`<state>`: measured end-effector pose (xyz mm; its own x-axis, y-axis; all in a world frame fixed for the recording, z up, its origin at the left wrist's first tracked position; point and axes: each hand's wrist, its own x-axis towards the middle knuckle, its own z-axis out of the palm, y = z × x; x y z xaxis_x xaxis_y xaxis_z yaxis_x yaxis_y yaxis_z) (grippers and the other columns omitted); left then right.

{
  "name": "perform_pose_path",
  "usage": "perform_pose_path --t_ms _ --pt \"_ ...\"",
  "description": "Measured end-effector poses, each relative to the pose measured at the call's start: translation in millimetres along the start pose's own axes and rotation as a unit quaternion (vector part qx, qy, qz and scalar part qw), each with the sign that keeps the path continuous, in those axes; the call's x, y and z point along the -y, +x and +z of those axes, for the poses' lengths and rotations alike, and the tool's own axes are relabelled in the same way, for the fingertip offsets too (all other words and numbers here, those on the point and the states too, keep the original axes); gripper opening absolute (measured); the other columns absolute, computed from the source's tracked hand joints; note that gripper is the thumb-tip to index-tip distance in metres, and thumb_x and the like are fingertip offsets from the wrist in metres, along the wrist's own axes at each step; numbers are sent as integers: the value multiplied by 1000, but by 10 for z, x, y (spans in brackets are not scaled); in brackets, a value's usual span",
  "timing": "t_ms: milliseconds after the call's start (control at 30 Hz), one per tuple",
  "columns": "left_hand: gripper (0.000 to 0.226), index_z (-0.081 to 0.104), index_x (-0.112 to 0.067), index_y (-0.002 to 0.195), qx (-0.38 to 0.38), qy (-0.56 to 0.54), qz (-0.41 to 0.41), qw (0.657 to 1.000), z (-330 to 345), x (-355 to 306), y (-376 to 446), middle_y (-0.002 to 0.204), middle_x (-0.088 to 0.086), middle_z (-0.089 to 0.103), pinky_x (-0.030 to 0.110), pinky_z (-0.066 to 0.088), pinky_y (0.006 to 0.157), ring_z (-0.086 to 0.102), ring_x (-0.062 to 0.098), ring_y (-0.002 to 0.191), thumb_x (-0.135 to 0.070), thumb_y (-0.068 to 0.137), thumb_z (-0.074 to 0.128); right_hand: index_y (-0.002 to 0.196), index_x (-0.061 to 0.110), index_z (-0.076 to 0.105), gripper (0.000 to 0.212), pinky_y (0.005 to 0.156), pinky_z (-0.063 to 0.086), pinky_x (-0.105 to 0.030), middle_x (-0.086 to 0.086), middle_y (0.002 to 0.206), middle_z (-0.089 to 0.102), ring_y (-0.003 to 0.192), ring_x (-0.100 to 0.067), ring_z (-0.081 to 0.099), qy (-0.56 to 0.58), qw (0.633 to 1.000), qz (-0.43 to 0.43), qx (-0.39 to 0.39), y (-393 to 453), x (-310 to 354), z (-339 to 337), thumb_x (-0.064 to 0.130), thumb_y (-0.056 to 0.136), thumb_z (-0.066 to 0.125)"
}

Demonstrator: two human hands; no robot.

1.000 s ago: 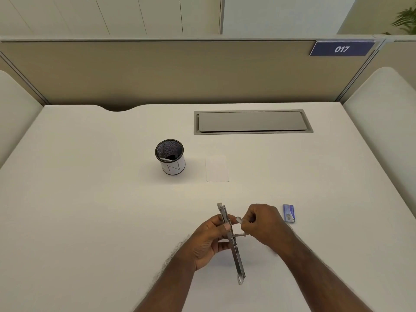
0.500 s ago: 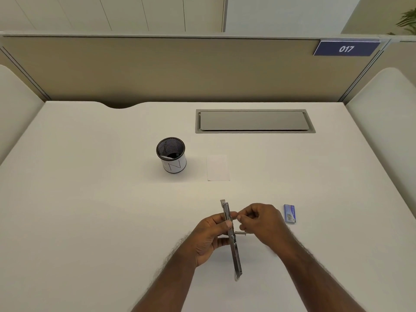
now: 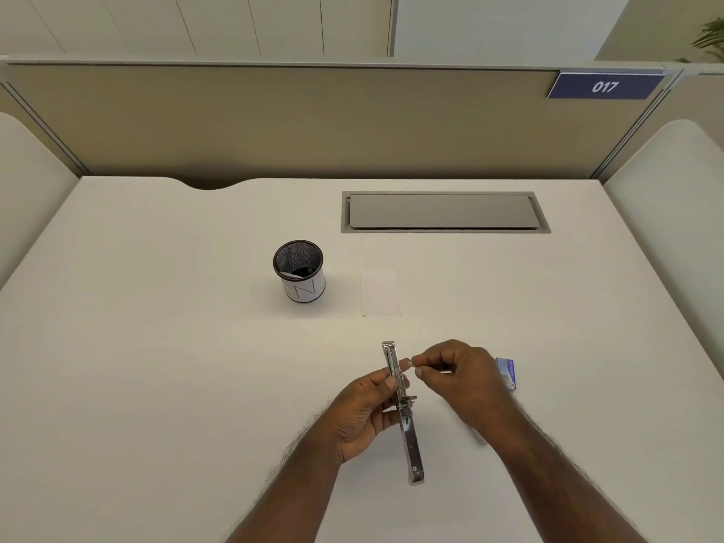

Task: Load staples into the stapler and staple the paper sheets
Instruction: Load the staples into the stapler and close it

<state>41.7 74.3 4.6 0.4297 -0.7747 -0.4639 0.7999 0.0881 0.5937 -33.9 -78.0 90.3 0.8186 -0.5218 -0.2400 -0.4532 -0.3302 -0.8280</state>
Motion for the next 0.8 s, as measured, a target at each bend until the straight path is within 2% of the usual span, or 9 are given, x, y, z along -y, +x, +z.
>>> perform_pose_path --t_ms 133,233,333,433,567,800 --pt "26 74 -9 103 5 12 2 1000 18 -4 5 89 3 69 31 58 74 68 17 81 -24 85 64 86 24 78 15 71 43 0 19 83 67 79 11 63 -53 997 -43 33 -18 72 20 9 80 76" --pt "27 74 -10 106 15 9 4 1000 20 -17 2 90 2 72 31 58 76 68 15 82 -25 87 63 86 21 78 13 70 42 1 20 81 64 76 10 61 -89 993 -59 41 -22 104 44 10 80 77" --pt "25 74 -10 104 17 6 7 1000 26 -27 -2 87 4 71 32 58 76 68 15 81 -26 88 63 83 27 74 15 69 46 -3 16 80 66 76 6 63 -98 992 -57 48 -22 122 43 13 79 78" --pt "29 72 -9 110 24 11 6 1000 43 -32 -3 89 5 70 31 58 75 67 15 80 -26 89 63 86 35 68 28 68 47 -5 16 78 67 77 7 61 -116 989 -70 63 -18 119 34 9 78 74" --pt "36 69 -7 114 32 8 5 999 64 -33 -10 92 7 69 31 58 75 66 15 82 -28 85 66 80 46 60 40 66 53 -14 17 76 65 76 5 61 -147 984 -77 71 -24 113 18 8 76 68" --pt "39 71 -13 114 45 28 0 999 91 -6 -24 95 4 72 30 57 76 67 14 85 -34 82 71 94 31 67 29 72 57 -32 10 75 64 73 -6 62 -192 971 -95 101 -31 153 -11 8 76 66"
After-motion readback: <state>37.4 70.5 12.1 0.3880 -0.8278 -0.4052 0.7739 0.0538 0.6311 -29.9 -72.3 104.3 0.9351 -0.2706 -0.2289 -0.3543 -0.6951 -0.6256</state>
